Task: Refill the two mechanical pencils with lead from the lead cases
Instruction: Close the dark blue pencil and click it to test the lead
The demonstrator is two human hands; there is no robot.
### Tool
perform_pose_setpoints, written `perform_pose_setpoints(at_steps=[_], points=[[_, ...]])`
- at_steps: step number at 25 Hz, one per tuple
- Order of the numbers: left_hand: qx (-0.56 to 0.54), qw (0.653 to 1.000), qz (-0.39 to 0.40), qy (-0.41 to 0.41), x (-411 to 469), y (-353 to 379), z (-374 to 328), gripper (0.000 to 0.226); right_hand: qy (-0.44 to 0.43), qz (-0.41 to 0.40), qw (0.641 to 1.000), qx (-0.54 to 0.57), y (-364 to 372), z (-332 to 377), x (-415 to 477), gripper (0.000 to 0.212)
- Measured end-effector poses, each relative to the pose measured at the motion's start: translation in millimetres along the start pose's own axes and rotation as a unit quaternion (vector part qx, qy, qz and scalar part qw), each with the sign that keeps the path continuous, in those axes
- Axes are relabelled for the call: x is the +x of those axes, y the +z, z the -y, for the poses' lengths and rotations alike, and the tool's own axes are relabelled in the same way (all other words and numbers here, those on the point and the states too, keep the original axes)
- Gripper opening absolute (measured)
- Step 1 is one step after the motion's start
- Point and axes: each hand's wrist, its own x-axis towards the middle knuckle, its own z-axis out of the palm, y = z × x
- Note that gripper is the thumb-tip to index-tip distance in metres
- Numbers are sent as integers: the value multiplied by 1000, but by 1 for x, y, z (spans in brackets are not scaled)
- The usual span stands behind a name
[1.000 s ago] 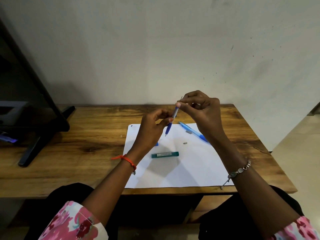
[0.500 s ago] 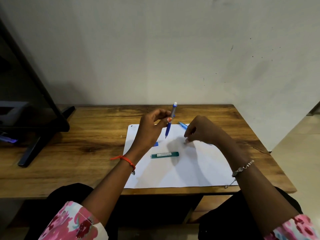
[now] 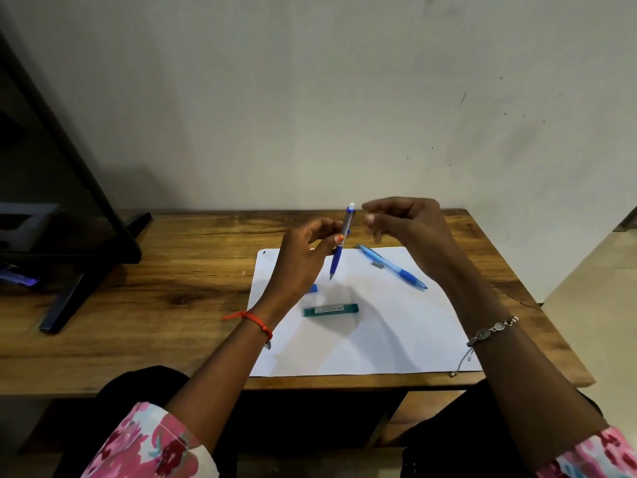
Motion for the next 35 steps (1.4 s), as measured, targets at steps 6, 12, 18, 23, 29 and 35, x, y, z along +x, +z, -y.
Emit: perform_pose_setpoints(at_steps=[6, 12, 18, 23, 29, 35], points=[[20, 1000, 14, 5, -2, 1, 0, 20, -45, -33, 985, 162, 11, 3, -4, 14], [47, 999, 17, 3, -1, 2, 0, 18, -72, -26, 993, 90, 13, 4, -4, 13], [63, 998, 24, 11, -2, 1, 1, 20, -76, -24, 996, 51, 13, 6, -5, 16], [60, 998, 23, 7, -1, 1, 1, 18, -80, -24, 996, 21, 13, 6, -4, 14], [74, 997, 26, 7, -2, 2, 1, 19, -94, -15, 995, -27, 11, 5, -3, 13], [68, 997, 27, 10, -2, 3, 0, 20, -130, 9, 992, 3, 7, 8, -2, 15]])
